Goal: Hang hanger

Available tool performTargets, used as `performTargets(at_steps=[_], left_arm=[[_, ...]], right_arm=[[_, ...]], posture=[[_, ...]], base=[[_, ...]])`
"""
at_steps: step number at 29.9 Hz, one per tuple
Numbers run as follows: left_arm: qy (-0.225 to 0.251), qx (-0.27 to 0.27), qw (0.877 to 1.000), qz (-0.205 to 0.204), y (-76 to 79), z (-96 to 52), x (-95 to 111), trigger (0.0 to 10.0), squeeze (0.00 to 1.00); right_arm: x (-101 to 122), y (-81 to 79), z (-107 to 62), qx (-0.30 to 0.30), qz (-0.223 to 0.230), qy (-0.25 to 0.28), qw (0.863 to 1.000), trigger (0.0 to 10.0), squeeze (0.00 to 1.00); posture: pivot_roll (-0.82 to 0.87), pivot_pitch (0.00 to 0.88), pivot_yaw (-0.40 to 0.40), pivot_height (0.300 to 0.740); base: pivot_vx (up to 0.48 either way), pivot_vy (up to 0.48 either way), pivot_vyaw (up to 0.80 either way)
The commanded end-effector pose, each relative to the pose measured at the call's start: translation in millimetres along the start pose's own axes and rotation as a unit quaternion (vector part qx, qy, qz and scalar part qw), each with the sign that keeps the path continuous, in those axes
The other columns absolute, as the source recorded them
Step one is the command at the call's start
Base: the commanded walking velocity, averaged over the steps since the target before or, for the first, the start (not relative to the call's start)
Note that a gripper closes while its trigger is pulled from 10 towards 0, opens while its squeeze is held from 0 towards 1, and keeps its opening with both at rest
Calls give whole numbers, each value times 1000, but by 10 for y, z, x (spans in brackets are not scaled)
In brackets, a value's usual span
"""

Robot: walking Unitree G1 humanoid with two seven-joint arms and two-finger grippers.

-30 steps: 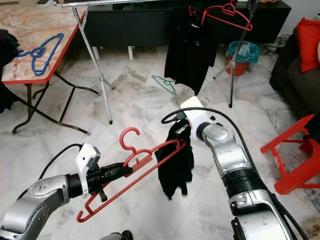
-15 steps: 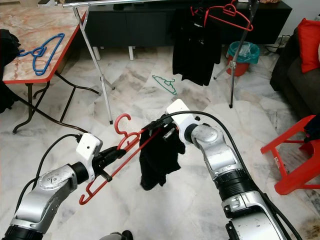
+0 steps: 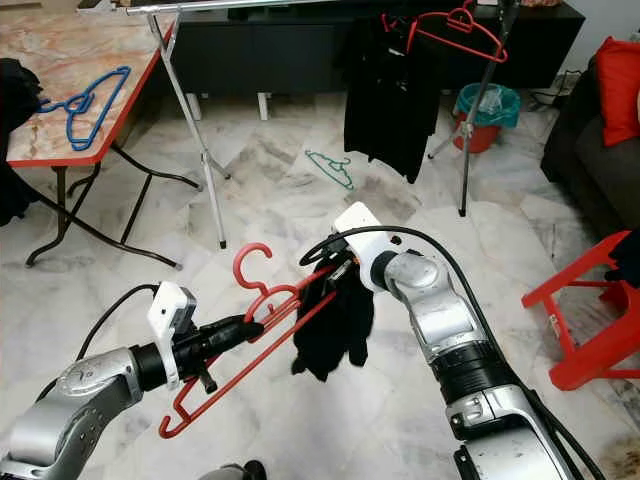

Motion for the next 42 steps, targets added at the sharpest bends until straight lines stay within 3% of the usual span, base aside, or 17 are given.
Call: performTargets(at_steps=[1,11,16,21,25,31,40,42], left_arm=[[10,-41,999,2,147,20,62,10000,0],[17,-60,998,-3,211,28,108,10000,0],[5,-14,1000,17,50,67,80,10000,0],[-4,2,1000,30,9,86,43,10000,0],[-1,12,999,33,-23,91,50,10000,0],[-24,127,988,89,-423,46,14,10000,0],[16,185,977,100,-614,54,195,10000,0],[-2,209,971,116,-701,53,153,10000,0]], right_arm=[[90,-28,6,7,-12,13,1000,10000,0],[131,-53,3,15,-19,17,1000,10000,0],[198,-251,-21,68,-49,35,996,10000,0],[227,-440,-83,120,-81,48,988,10000,0],[241,-493,-109,135,-91,50,985,10000,0],[203,-524,-130,143,-106,37,983,10000,0],[275,-762,-214,195,-126,59,971,10000,0],[285,-749,-208,189,-124,57,973,10000,0]], posture=[[37,104,9,740],[35,105,7,740],[35,114,6,740],[33,116,6,740],[30,115,5,740],[31,107,5,740],[27,99,6,740],[25,102,6,740]], base=[[0,0,0],[0,0,0],[0,0,0],[0,0,0],[0,0,0],[0,0,0],[0,0,0],[0,0,0]])
Point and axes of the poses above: a point about 5 cm out from each wrist's last joint towards the gripper, its own z axis pointing out of the wrist towards the gripper, its own x axis along the axis of the wrist's last joint, y = z × x, the point moved 6 cm from there along z, pointing out of the wrist towards the gripper, and after that the axes turned 1 degree about z, right-handed, at the moved point
